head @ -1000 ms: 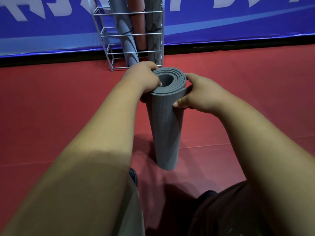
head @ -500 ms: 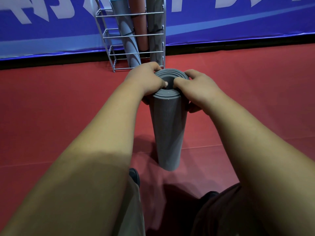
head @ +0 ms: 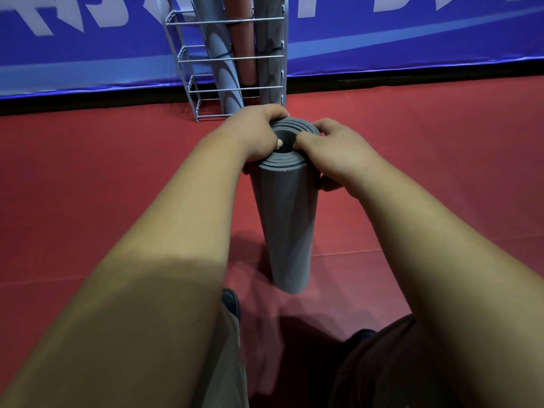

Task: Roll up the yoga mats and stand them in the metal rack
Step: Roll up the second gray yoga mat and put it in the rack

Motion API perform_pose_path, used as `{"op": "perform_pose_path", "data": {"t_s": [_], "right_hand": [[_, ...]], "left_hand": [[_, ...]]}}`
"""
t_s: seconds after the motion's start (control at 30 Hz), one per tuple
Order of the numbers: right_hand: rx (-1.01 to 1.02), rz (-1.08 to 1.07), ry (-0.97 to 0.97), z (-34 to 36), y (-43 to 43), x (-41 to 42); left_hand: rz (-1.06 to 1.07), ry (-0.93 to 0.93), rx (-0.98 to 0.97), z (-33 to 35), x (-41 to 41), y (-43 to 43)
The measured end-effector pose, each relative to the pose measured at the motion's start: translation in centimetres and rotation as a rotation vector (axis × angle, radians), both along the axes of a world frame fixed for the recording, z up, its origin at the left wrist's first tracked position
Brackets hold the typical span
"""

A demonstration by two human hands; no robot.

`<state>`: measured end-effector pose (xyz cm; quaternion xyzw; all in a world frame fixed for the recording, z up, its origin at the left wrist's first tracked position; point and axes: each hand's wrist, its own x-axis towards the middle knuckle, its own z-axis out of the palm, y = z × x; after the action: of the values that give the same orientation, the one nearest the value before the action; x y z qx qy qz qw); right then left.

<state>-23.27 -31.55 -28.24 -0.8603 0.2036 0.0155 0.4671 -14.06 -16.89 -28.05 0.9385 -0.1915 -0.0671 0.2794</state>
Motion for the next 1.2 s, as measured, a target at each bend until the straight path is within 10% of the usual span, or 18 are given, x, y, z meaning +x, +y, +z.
{"op": "perform_pose_path", "data": {"t_s": [0.3,1.2], "right_hand": [[0.372,0.010,0.247,-0.1,0.9,-1.7],[-0.137,0.052,0.301,1.8,3.7,1.2]], "left_hand": [[0.042,-0.009,-0.037,-0.6,0.2,-0.2],[0.235,0.388,-0.117,0.4,-1.9,2.1]]}}
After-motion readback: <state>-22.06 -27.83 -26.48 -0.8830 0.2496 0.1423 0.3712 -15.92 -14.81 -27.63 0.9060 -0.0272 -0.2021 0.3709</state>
